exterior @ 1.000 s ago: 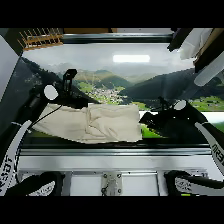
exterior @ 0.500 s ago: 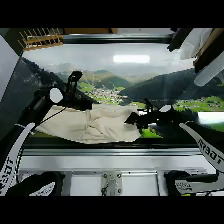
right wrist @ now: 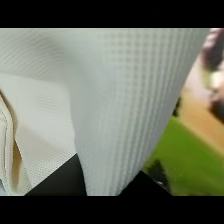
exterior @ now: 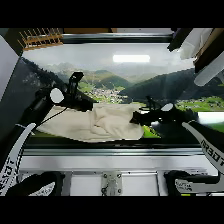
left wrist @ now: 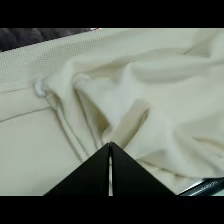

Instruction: Fold the clothes and pants, and hang the long-sleeved shirts on hangers.

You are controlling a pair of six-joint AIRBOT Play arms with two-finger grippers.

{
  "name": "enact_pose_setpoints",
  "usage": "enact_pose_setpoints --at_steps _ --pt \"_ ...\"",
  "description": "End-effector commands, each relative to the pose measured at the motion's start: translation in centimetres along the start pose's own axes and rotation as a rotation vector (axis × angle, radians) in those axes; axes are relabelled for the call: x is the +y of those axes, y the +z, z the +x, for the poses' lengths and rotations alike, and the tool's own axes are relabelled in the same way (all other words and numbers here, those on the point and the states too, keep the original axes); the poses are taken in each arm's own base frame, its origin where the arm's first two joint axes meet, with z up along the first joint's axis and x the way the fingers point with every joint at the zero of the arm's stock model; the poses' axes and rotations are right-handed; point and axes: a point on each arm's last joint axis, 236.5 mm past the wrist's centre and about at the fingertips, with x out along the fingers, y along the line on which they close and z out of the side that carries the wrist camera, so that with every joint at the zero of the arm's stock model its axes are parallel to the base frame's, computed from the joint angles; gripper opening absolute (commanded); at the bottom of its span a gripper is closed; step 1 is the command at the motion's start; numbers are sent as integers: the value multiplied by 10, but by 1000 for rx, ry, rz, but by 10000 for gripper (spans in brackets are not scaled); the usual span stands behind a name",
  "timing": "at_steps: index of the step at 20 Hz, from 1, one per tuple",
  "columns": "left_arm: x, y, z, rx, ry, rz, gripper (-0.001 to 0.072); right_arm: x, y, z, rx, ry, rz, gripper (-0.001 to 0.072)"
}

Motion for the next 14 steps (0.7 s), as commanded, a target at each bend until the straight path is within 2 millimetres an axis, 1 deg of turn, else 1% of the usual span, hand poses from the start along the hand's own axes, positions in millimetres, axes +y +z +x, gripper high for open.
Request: enact_pose_setpoints --at_steps 1,3,5,6,7,9,10,12,14 --pt "-14 0 7 -3 -13 29 20 -68 19 -66 0 -200 -13 18" --pt "-29 -2 24 9 -26 30 20 -109 30 -118 -14 -313 18 18" --pt "-44 -7 48 25 -37 43 20 -140 36 -168 -40 -408 59 18" --pt "-53 -8 60 29 -43 54 20 -149 37 -188 -50 -439 80 18" --pt "-64 -11 73 47 -51 77 20 -153 39 -207 -57 -460 90 18" --pt "-88 -14 94 90 -69 127 20 -147 43 -234 -70 -494 83 17" --pt "-101 -13 105 101 -79 153 20 -137 46 -245 -75 -509 77 17" --pt "-129 -7 125 109 -101 201 21 -112 50 -258 -69 -533 46 17" --pt "-151 -3 143 116 -119 240 21 -83 51 -266 -47 -574 0 17"
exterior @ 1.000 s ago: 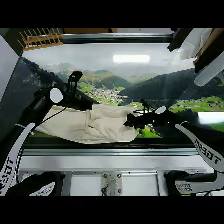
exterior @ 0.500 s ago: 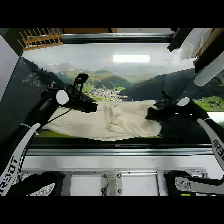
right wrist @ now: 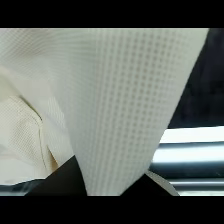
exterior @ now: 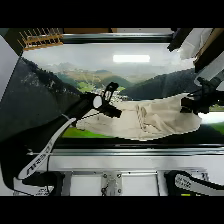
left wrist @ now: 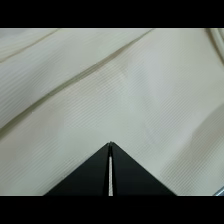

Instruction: Fold the clothes and pants, and hang the long-sleeved shirts on hangers.

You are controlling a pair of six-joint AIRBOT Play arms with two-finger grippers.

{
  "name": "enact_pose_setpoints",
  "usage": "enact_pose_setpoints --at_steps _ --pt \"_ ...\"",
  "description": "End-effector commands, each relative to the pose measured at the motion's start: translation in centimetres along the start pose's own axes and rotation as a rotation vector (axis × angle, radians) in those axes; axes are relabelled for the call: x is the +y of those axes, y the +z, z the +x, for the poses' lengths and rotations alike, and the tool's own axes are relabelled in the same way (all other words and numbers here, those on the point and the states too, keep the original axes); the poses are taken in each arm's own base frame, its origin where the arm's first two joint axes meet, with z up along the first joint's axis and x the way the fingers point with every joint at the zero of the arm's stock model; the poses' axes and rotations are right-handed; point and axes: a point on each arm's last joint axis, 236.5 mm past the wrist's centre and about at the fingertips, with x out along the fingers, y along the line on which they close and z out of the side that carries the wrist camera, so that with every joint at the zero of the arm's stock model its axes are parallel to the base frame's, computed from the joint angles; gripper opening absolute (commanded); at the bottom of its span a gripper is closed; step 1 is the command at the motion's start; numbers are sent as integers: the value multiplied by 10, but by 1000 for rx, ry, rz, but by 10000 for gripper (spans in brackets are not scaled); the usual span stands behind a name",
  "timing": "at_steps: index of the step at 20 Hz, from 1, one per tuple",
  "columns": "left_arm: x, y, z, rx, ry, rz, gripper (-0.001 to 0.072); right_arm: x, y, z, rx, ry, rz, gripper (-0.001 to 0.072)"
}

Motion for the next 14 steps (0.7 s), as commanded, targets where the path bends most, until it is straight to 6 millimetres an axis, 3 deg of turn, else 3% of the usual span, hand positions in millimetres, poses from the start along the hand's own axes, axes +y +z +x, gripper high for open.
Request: enact_pose_setpoints --at_steps 1,4,8,11,14 --pt "-38 14 39 20 -30 73 20 22 -4 -41 33 -94 -57 18" --pt "-53 18 63 55 -43 105 21 68 -1 -60 2 -120 -156 17" --pt "-49 19 78 111 -41 107 20 111 -5 -76 -37 -178 -254 17" --pt "-30 36 68 98 -32 76 21 143 -8 -84 -78 -160 -290 17" --pt "2 64 41 64 -19 35 20 164 -13 -86 -94 -142 -290 17"
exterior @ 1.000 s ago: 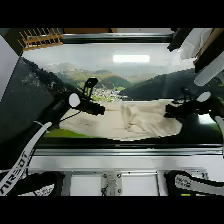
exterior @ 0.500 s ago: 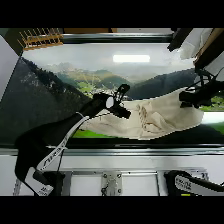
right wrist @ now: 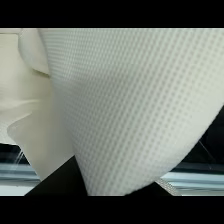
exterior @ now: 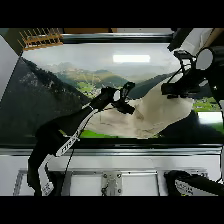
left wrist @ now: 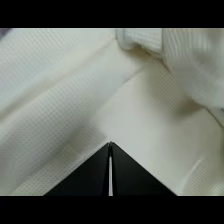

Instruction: Fold the clothes and pants, and hang the long-sleeved shirts on hangers.

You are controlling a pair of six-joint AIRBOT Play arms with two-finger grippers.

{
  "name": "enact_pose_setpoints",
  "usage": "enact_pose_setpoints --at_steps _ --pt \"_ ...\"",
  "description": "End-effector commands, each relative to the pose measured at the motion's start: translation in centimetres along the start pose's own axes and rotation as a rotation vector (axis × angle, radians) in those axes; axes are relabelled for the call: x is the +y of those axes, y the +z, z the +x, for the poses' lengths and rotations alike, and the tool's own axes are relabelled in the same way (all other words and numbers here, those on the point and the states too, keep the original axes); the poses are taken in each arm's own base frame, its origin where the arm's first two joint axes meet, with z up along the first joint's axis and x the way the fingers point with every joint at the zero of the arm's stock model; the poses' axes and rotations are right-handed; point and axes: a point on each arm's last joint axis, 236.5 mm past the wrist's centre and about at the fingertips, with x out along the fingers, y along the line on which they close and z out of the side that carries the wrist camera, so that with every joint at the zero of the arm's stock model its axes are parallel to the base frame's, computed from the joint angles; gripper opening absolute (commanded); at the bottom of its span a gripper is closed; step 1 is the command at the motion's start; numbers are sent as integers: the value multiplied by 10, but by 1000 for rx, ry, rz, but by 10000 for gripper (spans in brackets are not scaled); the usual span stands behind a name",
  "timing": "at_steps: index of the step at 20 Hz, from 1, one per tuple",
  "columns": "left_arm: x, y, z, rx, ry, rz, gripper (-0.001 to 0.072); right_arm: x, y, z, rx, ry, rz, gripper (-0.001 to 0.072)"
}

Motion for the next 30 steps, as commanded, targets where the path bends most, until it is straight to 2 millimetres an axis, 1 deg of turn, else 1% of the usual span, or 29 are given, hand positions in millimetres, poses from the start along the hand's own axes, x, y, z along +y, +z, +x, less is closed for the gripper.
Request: enact_pose_setpoints --at_steps 1,3,5,8,10,13,15,17,19,22,23,24,25,26,27,28,30 --pt "37 23 -31 -21 15 -33 20 27 0 -8 -20 5 6 17" --pt "62 38 -57 -49 27 -60 20 42 -2 -6 -18 15 22 17" --pt "89 52 -87 -85 42 -95 20 62 2 -6 -47 36 45 17" --pt "128 68 -134 -149 74 -142 20 102 5 -2 -85 83 57 17" --pt "151 73 -166 -219 100 -181 20 133 3 5 -89 115 54 17" --pt "185 66 -215 -317 147 -245 20 189 4 21 -104 205 44 17" --pt "201 56 -245 -353 174 -266 20 232 3 33 -104 297 20 17" --pt "213 46 -271 -386 197 -296 20 275 1 50 -91 392 15 17" --pt "224 38 -295 -419 220 -321 20 312 1 70 -90 465 -1 18" --pt "235 27 -324 -459 249 -344 20 371 2 97 -129 606 -53 28" --pt "237 23 -332 -472 257 -351 20 393 2 102 -144 675 -66 53" --pt "239 22 -338 -487 265 -357 20 416 0 101 -151 761 -65 312" --pt "240 20 -343 -502 272 -360 20 433 -2 97 -161 837 -79 526" --pt "241 19 -347 -511 276 -363 20 446 -4 88 -168 908 -96 618" --pt "243 16 -352 -518 281 -370 20 454 -6 77 -183 963 -134 616" --pt "243 15 -357 -523 285 -373 20 456 -4 64 -207 999 -163 615" --pt "241 13 -365 -535 289 -371 20 448 6 40 -267 1010 -198 612"
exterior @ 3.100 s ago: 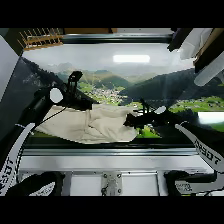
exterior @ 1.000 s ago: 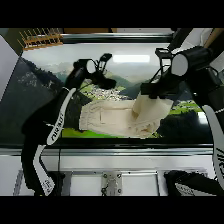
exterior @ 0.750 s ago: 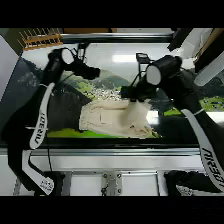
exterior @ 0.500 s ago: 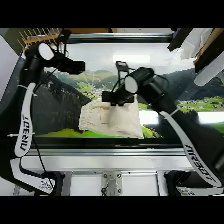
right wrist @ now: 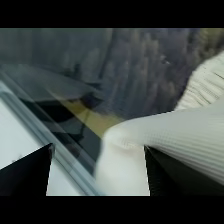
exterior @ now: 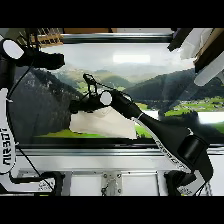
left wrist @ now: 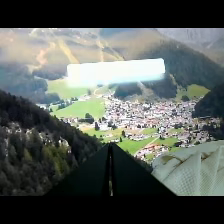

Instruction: Fold the clothes and pants, and hang the long-sleeved shirts on hangers.

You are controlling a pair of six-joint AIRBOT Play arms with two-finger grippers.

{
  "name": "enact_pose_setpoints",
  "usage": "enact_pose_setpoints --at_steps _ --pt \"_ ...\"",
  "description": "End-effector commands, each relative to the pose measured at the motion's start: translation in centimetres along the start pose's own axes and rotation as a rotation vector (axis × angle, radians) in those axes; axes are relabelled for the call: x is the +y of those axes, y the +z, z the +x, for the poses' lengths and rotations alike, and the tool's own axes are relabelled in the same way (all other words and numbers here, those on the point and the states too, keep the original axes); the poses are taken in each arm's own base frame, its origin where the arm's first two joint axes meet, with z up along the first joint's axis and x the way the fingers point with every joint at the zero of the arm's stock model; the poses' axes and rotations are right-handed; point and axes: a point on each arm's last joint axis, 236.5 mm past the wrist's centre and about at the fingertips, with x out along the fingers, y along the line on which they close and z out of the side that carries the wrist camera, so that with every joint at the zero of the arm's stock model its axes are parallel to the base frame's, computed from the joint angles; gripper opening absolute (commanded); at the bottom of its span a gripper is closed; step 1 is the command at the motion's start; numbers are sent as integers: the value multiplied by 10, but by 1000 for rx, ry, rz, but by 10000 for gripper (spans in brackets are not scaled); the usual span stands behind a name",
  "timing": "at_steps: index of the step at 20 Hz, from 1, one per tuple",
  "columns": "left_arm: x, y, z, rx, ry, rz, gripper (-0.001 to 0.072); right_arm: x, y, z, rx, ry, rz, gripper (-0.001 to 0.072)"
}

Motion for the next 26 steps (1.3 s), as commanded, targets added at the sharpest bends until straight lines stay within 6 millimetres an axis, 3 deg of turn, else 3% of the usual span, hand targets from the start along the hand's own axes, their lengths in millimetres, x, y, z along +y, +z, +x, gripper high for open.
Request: enact_pose_setpoints --at_steps 1,5,7,9,11,13,15,17,19,21,23,26 --pt "3 6 -17 -33 8 -4 20 33 27 -22 -98 102 -95 612" --pt "-9 6 -28 -41 -9 9 20 22 41 -72 -88 23 -207 611" --pt "-18 -1 -30 -12 -21 22 20 1 46 -104 -70 -56 -256 612" --pt "-30 -13 -27 32 -39 42 20 -33 49 -142 -62 -158 -270 612" --pt "-39 -22 -23 53 -52 52 20 -76 43 -182 -58 -260 -232 612" --pt "-47 -41 -13 80 -64 55 20 -133 25 -225 -55 -369 -142 612" --pt "-54 -71 -1 133 -75 59 20 -193 -7 -259 -35 -458 -6 613" --pt "-64 -104 10 188 -88 69 20 -248 -41 -279 -23 -508 161 613" --pt "-73 -129 19 228 -100 80 20 -285 -74 -280 -9 -490 344 616" --pt "-81 -146 26 252 -110 93 20 -302 -93 -264 11 -411 429 617" --pt "-87 -157 29 274 -119 105 20 -308 -101 -238 39 -319 462 617" --pt "-98 -157 30 269 -133 119 20 -302 -102 -193 66 -161 499 612"
